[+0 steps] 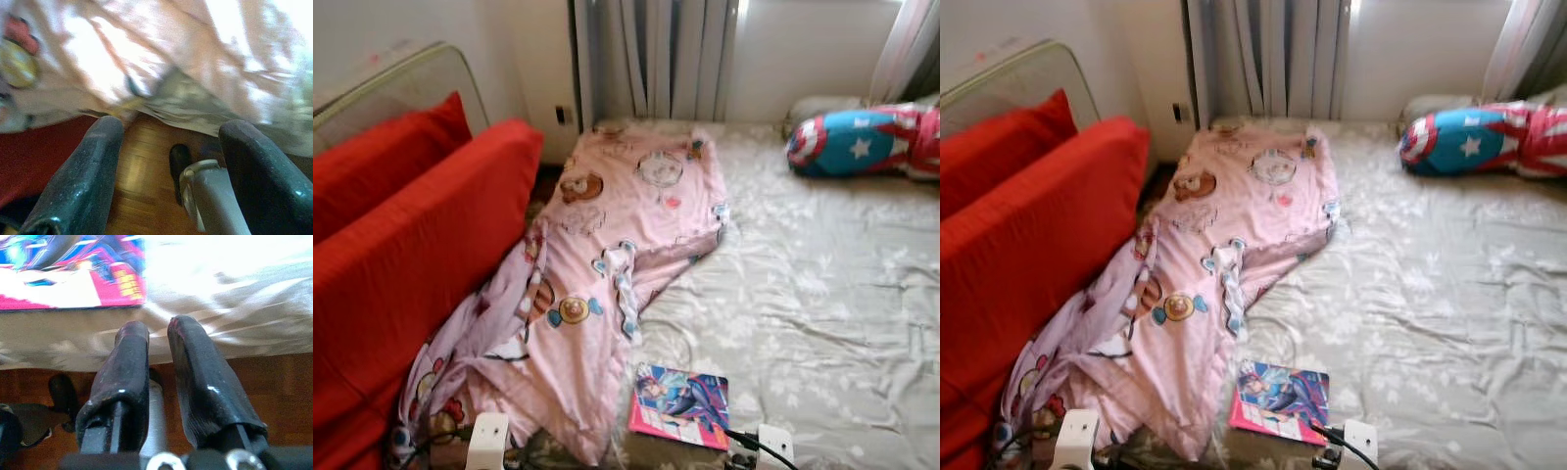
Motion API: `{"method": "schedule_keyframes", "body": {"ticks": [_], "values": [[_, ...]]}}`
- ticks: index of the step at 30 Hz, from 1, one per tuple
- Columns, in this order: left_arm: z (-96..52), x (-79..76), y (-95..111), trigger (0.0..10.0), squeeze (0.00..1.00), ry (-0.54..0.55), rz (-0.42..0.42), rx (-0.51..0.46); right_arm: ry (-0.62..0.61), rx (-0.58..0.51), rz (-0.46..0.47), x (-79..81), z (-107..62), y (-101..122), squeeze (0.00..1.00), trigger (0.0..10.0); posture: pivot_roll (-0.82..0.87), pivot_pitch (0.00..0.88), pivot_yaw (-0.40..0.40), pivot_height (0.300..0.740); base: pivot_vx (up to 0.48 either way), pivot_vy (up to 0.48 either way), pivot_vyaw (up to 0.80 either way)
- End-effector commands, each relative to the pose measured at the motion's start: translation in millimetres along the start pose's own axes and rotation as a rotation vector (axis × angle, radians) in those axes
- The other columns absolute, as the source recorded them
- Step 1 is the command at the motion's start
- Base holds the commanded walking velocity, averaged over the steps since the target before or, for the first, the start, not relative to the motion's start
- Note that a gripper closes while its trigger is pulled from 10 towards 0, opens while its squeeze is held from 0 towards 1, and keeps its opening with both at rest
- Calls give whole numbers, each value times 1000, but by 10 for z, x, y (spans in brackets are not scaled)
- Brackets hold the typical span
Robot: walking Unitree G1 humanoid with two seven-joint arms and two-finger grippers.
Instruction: Clean up the room
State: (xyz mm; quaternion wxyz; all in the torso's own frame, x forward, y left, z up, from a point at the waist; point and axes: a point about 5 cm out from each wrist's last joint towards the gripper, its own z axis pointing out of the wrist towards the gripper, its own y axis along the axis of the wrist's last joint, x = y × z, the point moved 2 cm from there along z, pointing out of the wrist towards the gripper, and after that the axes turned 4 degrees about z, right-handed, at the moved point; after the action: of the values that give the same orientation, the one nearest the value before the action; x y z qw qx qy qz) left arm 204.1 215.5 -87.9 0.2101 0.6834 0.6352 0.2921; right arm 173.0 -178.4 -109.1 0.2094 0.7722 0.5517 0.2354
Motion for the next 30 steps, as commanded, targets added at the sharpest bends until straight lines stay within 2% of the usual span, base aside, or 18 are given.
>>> {"method": "schedule_keyframes", "body": {"ticks": [1, 6, 9, 18, 21, 24, 26, 27, 28, 30], "values": [[-15, 60, -47, 10000, 0, 12, 14, 15, 8, -14, 5, 38, 10, 39, 0, 10000, 41, 0, -3, 740, 0, 0, 0], [-17, 60, -20, 10000, 0, 12, 12, -13, 25, -64, 6, 83, 29, 161, 0, 10000, 38, 0, -4, 740, 0, 0, 0], [-24, 56, 38, 10000, 0, 13, -6, -75, 59, -143, 2, 157, 48, 351, 0, 10000, 33, 0, -3, 740, 0, 0, 0], [-44, 38, 125, 10000, 0, 6, -55, -172, 144, -271, -24, 329, 47, 639, 0, 10000, 29, 0, -7, 740, 0, 0, 0], [-44, 38, 125, 10000, 0, 6, -55, -172, 144, -271, -24, 329, 47, 639, 0, 10000, 29, 0, -7, 740, 0, 0, 0], [-58, 32, 152, 10000, 0, 11, -78, -211, 169, -380, -26, 413, 17, 843, 0, 10000, 27, 0, -14, 740, 0, 0, 0], [-61, 21, 162, 10000, 0, -1, -83, -224, 177, -422, -46, 443, -3, 904, 0, 10000, 13, 0, -15, 740, 0, 0, 0], [-65, 9, 184, 10000, 0, -18, -56, -240, 193, -459, -61, 485, -25, 948, 0, 10000, 13, 0, -15, 740, 0, 0, 0], [-65, 9, 184, 10000, 0, -18, -56, -240, 193, -459, -61, 485, -25, 948, 0, 10000, 13, 0, -15, 740, 0, 0, 0], [-74, -12, 213, 10000, 0, -28, -52, -270, 229, -536, -79, 558, -81, 1035, 0, 10000, 26, 0, -27, 740, 0, 0, 0]]}}
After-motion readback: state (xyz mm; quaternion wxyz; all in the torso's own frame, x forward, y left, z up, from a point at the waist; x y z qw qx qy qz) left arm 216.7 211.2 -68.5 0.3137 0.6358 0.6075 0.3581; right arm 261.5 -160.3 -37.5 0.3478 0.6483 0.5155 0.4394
